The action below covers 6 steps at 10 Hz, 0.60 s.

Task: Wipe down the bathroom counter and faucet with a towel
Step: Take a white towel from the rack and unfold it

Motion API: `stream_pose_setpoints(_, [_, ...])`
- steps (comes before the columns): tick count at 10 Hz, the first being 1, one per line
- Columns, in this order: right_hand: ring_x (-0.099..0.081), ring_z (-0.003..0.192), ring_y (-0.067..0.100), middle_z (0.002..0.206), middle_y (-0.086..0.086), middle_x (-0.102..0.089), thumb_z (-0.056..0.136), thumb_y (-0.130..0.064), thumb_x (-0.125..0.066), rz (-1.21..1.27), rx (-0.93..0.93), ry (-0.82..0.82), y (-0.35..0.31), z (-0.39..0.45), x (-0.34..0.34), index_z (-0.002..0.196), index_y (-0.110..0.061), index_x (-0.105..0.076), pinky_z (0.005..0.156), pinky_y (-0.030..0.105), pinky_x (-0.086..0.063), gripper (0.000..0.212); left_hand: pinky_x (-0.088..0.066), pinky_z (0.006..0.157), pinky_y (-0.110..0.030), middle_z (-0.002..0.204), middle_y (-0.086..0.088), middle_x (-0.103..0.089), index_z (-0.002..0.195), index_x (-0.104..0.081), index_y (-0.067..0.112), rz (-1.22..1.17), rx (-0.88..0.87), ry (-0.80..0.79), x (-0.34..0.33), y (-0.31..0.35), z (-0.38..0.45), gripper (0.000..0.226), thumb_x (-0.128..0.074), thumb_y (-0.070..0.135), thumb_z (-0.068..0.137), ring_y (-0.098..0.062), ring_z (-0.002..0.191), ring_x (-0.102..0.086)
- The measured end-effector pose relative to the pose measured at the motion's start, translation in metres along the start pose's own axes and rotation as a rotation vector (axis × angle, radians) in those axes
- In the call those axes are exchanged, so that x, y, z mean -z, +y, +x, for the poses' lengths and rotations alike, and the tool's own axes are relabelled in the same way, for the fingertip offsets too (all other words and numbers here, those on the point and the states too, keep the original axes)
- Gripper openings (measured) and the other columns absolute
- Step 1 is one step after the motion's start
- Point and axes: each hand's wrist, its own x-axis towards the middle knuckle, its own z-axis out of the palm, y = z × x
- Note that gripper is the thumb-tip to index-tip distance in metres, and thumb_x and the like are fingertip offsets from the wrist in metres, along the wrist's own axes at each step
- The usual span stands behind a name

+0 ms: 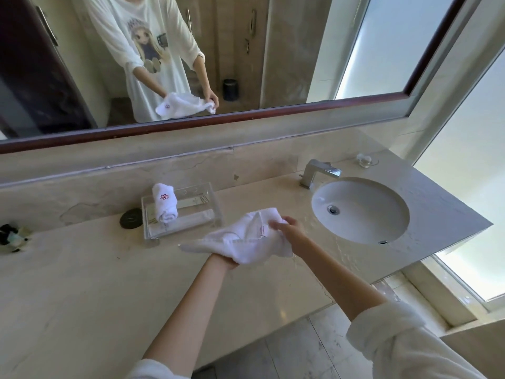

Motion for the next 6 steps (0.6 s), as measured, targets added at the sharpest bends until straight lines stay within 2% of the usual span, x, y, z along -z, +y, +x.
stream_pose_setpoints(1, [-0.053, 0.067, 0.016, 0.074, 0.003, -0.057, 0.079, -0.014, -0.069, 0.049, 0.051, 0.133, -0.004, 0.005, 0.005, 0.085, -0.012, -0.054, 0.056, 0.025, -0.041, 0.016, -0.048, 0.086, -0.039, 0.122, -0.018, -0.057, 0.133, -0.046, 0.001, -0.616, 0.052, -0.35, 0.002, -0.013, 0.007, 0.048, -0.026, 0.029, 0.1, -0.031, 0.1, -0.058])
stream_pose_setpoints(2, [-0.056, 0.071, 0.019, 0.08, 0.007, -0.059, 0.073, -0.01, -0.071, 0.021, 0.022, 0.024, -0.001, 0.007, 0.014, 0.083, -0.011, -0.056, 0.06, 0.027, -0.046, 0.019, -0.037, 0.101, -0.044, 0.118, -0.011, -0.059, 0.11, -0.056, 0.012, -0.763, 0.027, -0.362, -0.003, -0.027, 0.018, 0.06, -0.031, 0.063, 0.089, -0.027, 0.102, -0.056])
stream_pose_setpoints(3, [-0.064, 0.09, 0.024, 0.097, 0.009, -0.067, 0.069, -0.012, -0.072, -0.036, 0.004, -0.376, 0.01, 0.003, 0.027, 0.106, -0.01, -0.064, 0.073, 0.034, -0.053, 0.037, -0.051, 0.076, -0.032, 0.096, -0.004, -0.068, 0.105, -0.064, 0.017, -0.323, -0.123, -0.351, -0.019, -0.022, 0.014, 0.038, -0.054, 0.049, 0.087, -0.02, 0.089, -0.062])
stream_pose_setpoints(4, [-0.065, 0.096, 0.018, 0.101, 0.002, -0.068, 0.08, -0.008, -0.069, -0.112, -0.071, -0.529, 0.017, 0.001, 0.039, 0.113, -0.015, -0.063, 0.074, 0.029, -0.055, 0.035, -0.045, 0.062, -0.027, 0.079, -0.01, -0.061, 0.08, -0.062, 0.006, -0.093, -0.211, -0.158, -0.035, -0.018, 0.019, 0.005, -0.058, 0.004, 0.082, -0.023, 0.074, -0.055])
stream_pose_setpoints(5, [-0.056, 0.093, 0.019, 0.105, 0.006, -0.058, 0.079, -0.011, -0.064, -0.085, -0.111, -0.323, 0.019, 0.004, 0.042, 0.112, -0.013, -0.057, 0.075, 0.03, -0.047, 0.034, -0.04, 0.06, -0.028, 0.072, -0.008, -0.054, 0.065, -0.053, 0.007, -0.046, -0.231, -0.165, -0.042, -0.011, 0.023, 0.021, -0.043, -0.002, 0.081, -0.024, 0.08, -0.05])
stream_pose_setpoints(6, [-0.051, 0.092, 0.016, 0.111, 0.008, -0.057, 0.082, -0.009, -0.051, -0.075, 0.03, -0.038, 0.01, 0.002, 0.043, 0.121, -0.008, -0.054, 0.067, 0.021, -0.037, 0.039, -0.047, 0.066, -0.027, 0.075, -0.004, -0.068, 0.078, -0.064, 0.012, -0.054, -0.211, -0.303, -0.044, -0.005, 0.009, 0.028, -0.038, 0.013, 0.088, -0.022, 0.081, -0.06])
